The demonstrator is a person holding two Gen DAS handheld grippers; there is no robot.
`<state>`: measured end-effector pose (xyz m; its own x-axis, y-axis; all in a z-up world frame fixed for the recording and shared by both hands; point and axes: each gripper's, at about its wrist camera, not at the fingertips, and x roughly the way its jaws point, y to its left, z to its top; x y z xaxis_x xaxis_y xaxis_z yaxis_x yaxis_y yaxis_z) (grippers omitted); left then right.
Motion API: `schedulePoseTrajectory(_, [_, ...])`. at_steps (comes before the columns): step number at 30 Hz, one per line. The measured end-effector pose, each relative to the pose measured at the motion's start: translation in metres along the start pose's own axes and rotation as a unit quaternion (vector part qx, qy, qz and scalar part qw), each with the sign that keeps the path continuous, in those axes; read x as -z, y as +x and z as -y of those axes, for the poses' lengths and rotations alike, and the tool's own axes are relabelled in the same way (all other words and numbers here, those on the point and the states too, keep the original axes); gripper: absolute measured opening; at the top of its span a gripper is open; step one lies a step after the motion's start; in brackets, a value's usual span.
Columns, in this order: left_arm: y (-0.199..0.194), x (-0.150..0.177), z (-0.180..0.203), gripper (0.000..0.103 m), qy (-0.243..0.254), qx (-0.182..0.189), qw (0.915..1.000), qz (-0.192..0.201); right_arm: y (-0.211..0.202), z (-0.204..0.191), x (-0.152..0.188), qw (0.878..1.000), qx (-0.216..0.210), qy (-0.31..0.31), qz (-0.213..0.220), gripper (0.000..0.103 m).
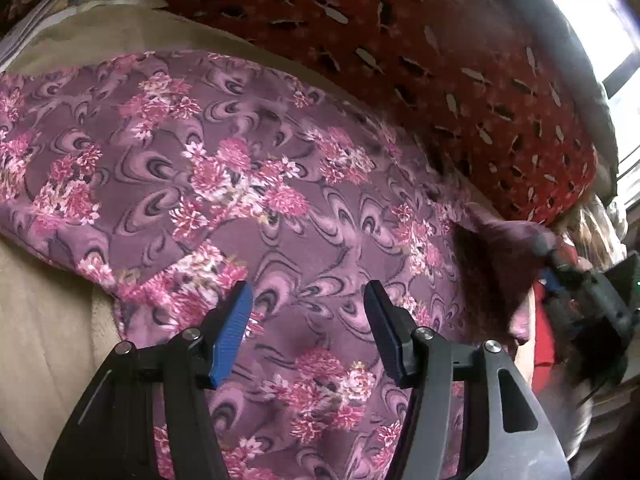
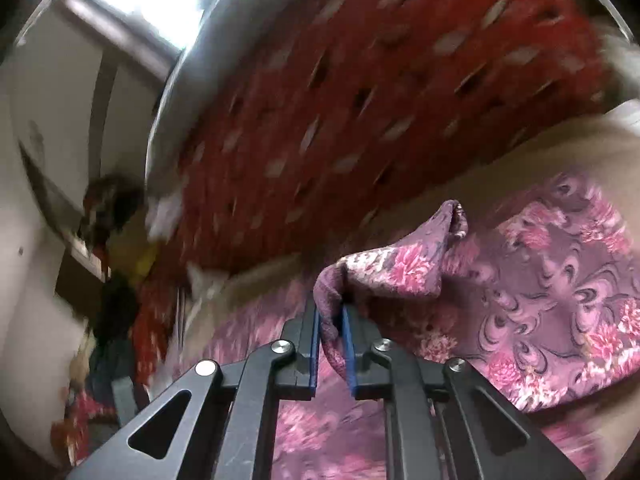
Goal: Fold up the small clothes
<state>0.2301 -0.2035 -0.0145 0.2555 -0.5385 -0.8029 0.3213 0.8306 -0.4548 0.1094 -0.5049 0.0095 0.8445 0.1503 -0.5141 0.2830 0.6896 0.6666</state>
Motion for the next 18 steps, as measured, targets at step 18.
schedulePoseTrajectory(18, [-0.002, 0.003, 0.015, 0.058, 0.034, -0.023, 0.9991, 0.012, 0.012, 0.027, 0.044, 0.994, 0.069, 0.063, -0.053, 0.04])
